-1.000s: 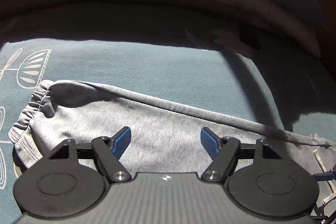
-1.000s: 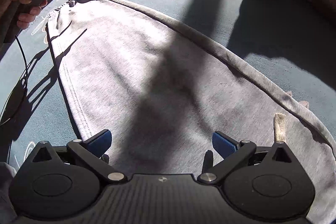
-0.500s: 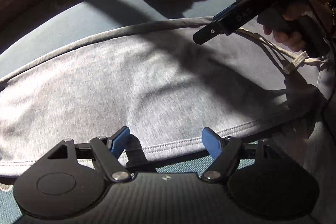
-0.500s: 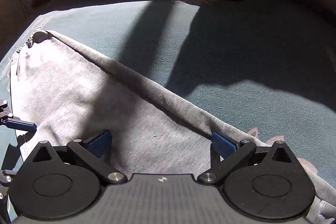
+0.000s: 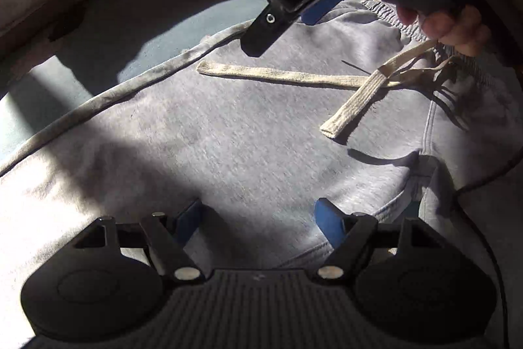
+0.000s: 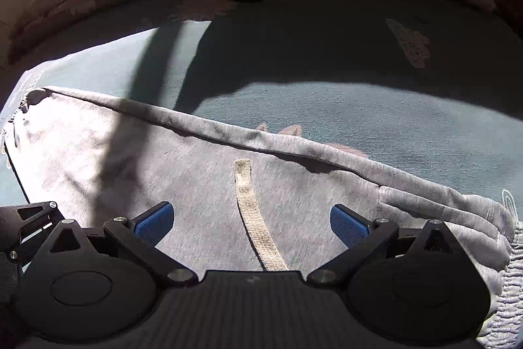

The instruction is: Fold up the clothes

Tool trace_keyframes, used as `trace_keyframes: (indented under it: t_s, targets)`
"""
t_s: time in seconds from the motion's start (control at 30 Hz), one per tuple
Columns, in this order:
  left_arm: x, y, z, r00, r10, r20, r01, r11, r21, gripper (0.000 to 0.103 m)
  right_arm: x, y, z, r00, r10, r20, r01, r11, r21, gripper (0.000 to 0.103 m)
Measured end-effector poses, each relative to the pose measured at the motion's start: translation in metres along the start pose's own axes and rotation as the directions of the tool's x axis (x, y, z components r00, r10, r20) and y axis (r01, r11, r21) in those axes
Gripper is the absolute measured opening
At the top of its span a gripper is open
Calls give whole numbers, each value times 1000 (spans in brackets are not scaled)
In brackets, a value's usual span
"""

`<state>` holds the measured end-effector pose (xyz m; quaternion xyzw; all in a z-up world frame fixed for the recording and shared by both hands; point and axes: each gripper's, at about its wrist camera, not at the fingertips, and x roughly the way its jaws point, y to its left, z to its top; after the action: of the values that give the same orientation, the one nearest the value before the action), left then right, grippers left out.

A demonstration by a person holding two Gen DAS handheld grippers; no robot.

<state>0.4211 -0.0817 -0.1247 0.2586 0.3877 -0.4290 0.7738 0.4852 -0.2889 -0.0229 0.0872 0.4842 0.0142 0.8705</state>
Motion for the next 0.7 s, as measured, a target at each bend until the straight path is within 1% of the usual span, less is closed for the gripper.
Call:
trace_keyframes:
  t_s: [0.1, 0.13, 0.17, 0.2, 0.23, 0.33, 0.43, 0.5, 0.53, 0.57, 0.63, 0.7]
  targets:
    - [-5, 12, -4, 997, 43, -68, -47, 997, -59, 81, -16, -15, -11, 1000, -19, 4, 19, 1000, 9, 103]
    - [-9, 18, -3, 993, 56, -100, -66, 992, -104, 81, -22, -19, -16, 1000, -26, 9, 25, 1000, 10, 103]
    - [-14, 23, -1, 991, 63, -115, -80, 986, -148, 78, -28, -23, -21, 1000, -23, 7, 23, 1000, 17, 103]
    - [-20, 27, 3, 991, 69, -116, -90, 978, -188, 77, -34, -27, -27, 1000, -17, 2, 17, 1000, 25, 103]
    - [-24, 26, 8, 993, 64, -101, -84, 973, -213, 77, -39, -29, -32, 1000, -12, 1, 12, 999, 35, 103]
    - [-28, 13, 25, 999, -3, -32, -5, 966, -258, 77, -57, -32, -54, 1000, 5, -1, -5, 998, 62, 103]
    - [-10, -21, 36, 998, -3, -56, -6, 984, -177, 79, -72, -34, -72, 1000, 7, -4, -7, 996, 90, 103]
    - [9, -42, 32, 988, 42, -147, -58, 993, -107, 79, -83, -37, -84, 1000, 15, -7, -14, 993, 116, 103]
    - [15, -47, 27, 982, 75, -171, -90, 992, -85, 80, -88, -39, -89, 1000, 20, -12, -19, 992, 124, 103]
    - [10, -46, 23, 980, 90, -177, -108, 990, -91, 81, -94, -41, -94, 1000, 18, -14, -16, 992, 126, 103]
    - [-1, -43, 16, 976, 114, -183, -136, 984, -114, 81, -105, -45, -104, 1000, 12, -22, -9, 992, 128, 103]
    - [-23, -34, 7, 969, 152, -195, -182, 972, -149, 79, -112, -49, -114, 999, 13, -37, -8, 991, 131, 103]
